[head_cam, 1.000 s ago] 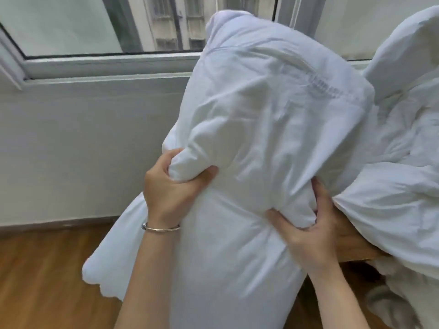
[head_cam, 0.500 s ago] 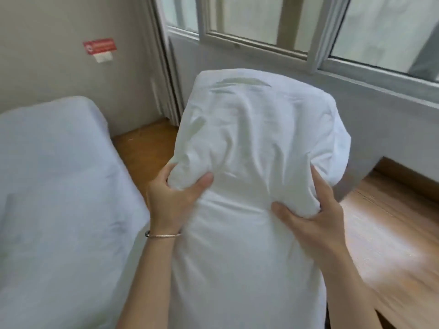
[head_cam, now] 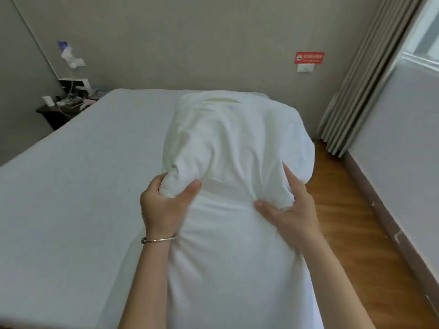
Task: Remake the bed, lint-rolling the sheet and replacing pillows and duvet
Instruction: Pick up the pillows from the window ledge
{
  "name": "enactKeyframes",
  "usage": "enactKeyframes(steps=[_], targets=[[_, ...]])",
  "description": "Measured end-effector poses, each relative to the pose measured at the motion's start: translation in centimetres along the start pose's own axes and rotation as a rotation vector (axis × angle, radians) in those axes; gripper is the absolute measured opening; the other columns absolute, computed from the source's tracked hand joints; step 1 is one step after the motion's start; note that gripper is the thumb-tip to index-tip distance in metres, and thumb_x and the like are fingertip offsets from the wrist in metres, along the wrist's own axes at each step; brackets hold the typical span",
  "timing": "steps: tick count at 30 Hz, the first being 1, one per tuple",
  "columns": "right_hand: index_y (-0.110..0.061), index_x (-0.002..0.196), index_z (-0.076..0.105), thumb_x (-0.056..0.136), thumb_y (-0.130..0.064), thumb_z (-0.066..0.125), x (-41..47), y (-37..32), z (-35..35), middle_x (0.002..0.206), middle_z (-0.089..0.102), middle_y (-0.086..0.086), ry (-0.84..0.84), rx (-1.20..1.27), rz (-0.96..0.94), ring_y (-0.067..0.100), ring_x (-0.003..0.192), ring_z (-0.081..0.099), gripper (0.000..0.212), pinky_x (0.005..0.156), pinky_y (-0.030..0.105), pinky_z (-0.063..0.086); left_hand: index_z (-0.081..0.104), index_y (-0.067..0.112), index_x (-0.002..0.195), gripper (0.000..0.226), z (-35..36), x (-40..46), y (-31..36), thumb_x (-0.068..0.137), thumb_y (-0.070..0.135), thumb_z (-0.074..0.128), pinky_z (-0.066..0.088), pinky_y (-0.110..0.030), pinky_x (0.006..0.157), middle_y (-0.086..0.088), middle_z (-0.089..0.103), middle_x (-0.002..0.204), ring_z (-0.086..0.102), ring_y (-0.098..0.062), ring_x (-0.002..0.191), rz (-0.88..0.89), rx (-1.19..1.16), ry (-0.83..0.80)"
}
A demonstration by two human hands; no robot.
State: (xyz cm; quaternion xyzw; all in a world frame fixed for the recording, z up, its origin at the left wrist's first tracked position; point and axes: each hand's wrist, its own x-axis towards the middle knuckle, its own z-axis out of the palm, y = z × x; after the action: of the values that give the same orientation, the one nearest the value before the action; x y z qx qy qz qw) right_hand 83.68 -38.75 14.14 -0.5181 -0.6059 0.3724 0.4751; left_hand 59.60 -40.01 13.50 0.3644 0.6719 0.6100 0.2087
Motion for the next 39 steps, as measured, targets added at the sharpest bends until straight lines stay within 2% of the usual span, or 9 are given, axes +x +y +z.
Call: enactKeyframes(steps=[5, 8, 12, 15, 19, 23, 31, 36, 39], targets=[[-0.05, 0.144, 0.032, 0.074, -0.028, 0.085, 7.2, -2.6, 13.6, 0.144, 0.041, -0.014, -0.177, -0.044, 0.013, 0.003, 0.131, 0.04, 0.091, 0.099, 0.016, 0.031, 0.068, 0.028, 0.09, 0.057, -7.4, 11.7, -2.7, 0.044, 0.059, 0.083, 0.058, -0.04, 0.077, 0.017, 0.069, 0.081, 0.067, -0.01, 0.08, -0.063, 0.081, 0.131], [-0.051, 0.139, 0.035, 0.073, -0.027, 0.086, 10.1, -3.2, 20.2, 0.135, 0.044, -0.016, -0.203, 0.014, 0.011, 0.001, 0.124, 0.043, 0.087, 0.104, 0.022, 0.035, 0.066, 0.03, 0.097, 0.062, -10.8, 17.9, -4.4, 0.047, 0.063, 0.081, 0.056, -0.036, 0.078, 0.019, 0.067, 0.086, 0.066, -0.013, 0.084, -0.081, 0.183, 0.181], [-0.041, 0.141, 0.041, 0.079, -0.026, 0.081, 12.3, 1.1, 27.8, 0.127, 0.039, -0.013, -0.242, 0.045, 0.121, -0.01, 0.109, 0.045, 0.075, 0.094, 0.008, 0.035, 0.052, 0.035, 0.119, 0.077, -13.9, 25.0, -11.1, 0.055, 0.074, 0.069, 0.051, -0.042, 0.088, 0.005, 0.061, 0.112, 0.059, -0.026, 0.104, -0.24, 0.452, 0.174], [-0.035, 0.144, 0.04, 0.089, -0.029, 0.071, 10.7, 8.7, 32.9, 0.148, 0.028, -0.001, -0.501, -0.177, 0.28, 0.004, 0.129, 0.036, 0.064, 0.103, 0.013, 0.025, 0.017, 0.035, 0.149, 0.103, -13.7, 25.2, -20.4, 0.068, 0.071, 0.067, 0.03, -0.055, 0.109, -0.012, 0.019, 0.155, 0.021, -0.034, 0.142, -0.496, 0.707, -0.169], [-0.034, 0.156, 0.002, 0.093, -0.051, 0.058, 3.4, 18.9, 36.3, 0.163, -0.013, -0.006, -1.163, -0.575, 0.497, 0.014, 0.15, 0.012, 0.086, 0.116, 0.027, 0.018, -0.022, 0.051, 0.144, 0.123, -10.8, 16.1, -31.1, 0.06, 0.082, 0.062, -0.005, -0.067, 0.11, 0.003, -0.037, 0.152, -0.028, -0.03, 0.143, -0.495, 1.045, -0.852], [-0.044, 0.152, -0.012, 0.09, -0.06, 0.053, 0.8, 22.5, 37.1, 0.161, -0.021, -0.015, -1.141, -0.832, 0.45, 0.015, 0.147, 0.023, 0.091, 0.114, 0.044, 0.029, -0.023, 0.052, 0.142, 0.125, -9.4, 14.1, -33.6, 0.058, 0.081, 0.064, -0.007, -0.067, 0.108, 0.005, -0.035, 0.154, -0.028, -0.028, 0.143, -0.42, 1.155, -0.853], [-0.047, 0.151, -0.008, 0.089, -0.067, 0.047, 2.1, 22.5, 37.8, 0.163, -0.011, -0.016, -1.167, -1.035, 0.325, 0.022, 0.148, 0.021, 0.085, 0.117, 0.053, 0.017, -0.019, 0.051, 0.144, 0.129, -9.6, 16.0, -35.2, 0.051, 0.085, 0.064, -0.006, -0.066, 0.11, 0.004, -0.033, 0.155, -0.024, -0.029, 0.145, -0.399, 1.193, -0.87], [-0.04, 0.154, 0.015, 0.097, -0.052, 0.041, 2.0, 22.4, 32.6, 0.163, 0.016, -0.008, -1.095, -1.238, 0.139, 0.02, 0.15, 0.012, 0.064, 0.12, 0.045, 0.002, -0.014, 0.049, 0.147, 0.116, -8.9, 14.4, -32.9, 0.062, 0.082, 0.059, 0.0, -0.065, 0.111, 0.005, -0.024, 0.158, -0.019, -0.029, 0.146, -0.41, 1.233, -0.834], [-0.03, 0.149, 0.035, 0.096, -0.056, 0.022, 1.3, 22.0, 27.2, 0.162, 0.021, -0.006, -1.074, -1.261, 0.073, 0.017, 0.151, 0.006, 0.06, 0.12, 0.039, -0.001, 0.013, 0.046, 0.15, 0.092, -6.9, 13.3, -29.5, 0.073, 0.073, 0.056, 0.012, -0.057, 0.114, 0.007, 0.006, 0.161, 0.008, -0.022, 0.148, -0.446, 1.122, -0.873]])
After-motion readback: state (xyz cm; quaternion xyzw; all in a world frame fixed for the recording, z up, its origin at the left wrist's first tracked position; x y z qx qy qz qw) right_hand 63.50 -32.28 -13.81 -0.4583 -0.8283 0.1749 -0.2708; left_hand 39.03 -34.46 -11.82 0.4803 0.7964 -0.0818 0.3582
